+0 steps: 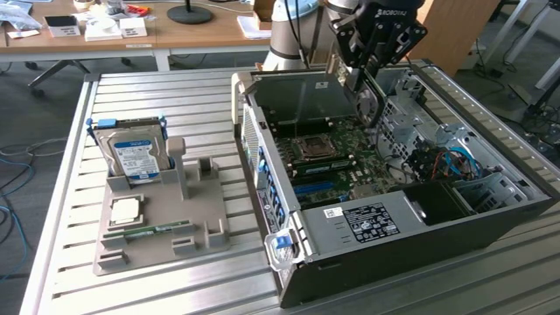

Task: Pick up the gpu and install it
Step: 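Pick up the gpu and move the gpu toward the slot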

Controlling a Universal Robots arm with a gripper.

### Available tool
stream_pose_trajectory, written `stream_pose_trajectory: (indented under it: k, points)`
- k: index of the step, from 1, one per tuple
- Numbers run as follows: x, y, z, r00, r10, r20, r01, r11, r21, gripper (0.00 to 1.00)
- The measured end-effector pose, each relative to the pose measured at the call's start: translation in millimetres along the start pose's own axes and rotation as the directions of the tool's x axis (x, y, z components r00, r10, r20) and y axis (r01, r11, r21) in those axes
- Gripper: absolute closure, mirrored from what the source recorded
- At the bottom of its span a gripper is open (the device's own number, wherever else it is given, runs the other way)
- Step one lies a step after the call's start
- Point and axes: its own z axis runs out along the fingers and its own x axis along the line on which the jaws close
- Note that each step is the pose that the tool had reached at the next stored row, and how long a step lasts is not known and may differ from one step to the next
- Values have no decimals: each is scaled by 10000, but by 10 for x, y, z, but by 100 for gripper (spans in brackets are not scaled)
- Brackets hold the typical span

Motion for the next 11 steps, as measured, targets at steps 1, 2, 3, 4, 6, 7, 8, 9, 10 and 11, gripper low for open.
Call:
stream_pose_trajectory:
  k: [1,2,3,4,6,7,8,9,10,11]
  points:
    - [-15,1,1,10000,0,0,0,10000,-1,73]
    - [-29,1,1,10000,1,0,-1,10000,0,73]
    - [-44,2,1,10000,0,0,0,10000,0,73]
    - [-59,2,2,10000,1,0,-1,10000,0,73]
    - [-88,4,2,10000,1,1,-1,10000,0,73]
    - [-103,4,3,10000,0,1,0,10000,0,73]
    - [-117,5,3,10000,1,1,-1,10000,0,73]
    - [-131,6,3,10000,1,0,-1,10000,0,73]
    - [-144,6,4,10000,1,0,-1,10000,-1,73]
    - [-154,6,4,10000,0,0,0,10000,-1,73]
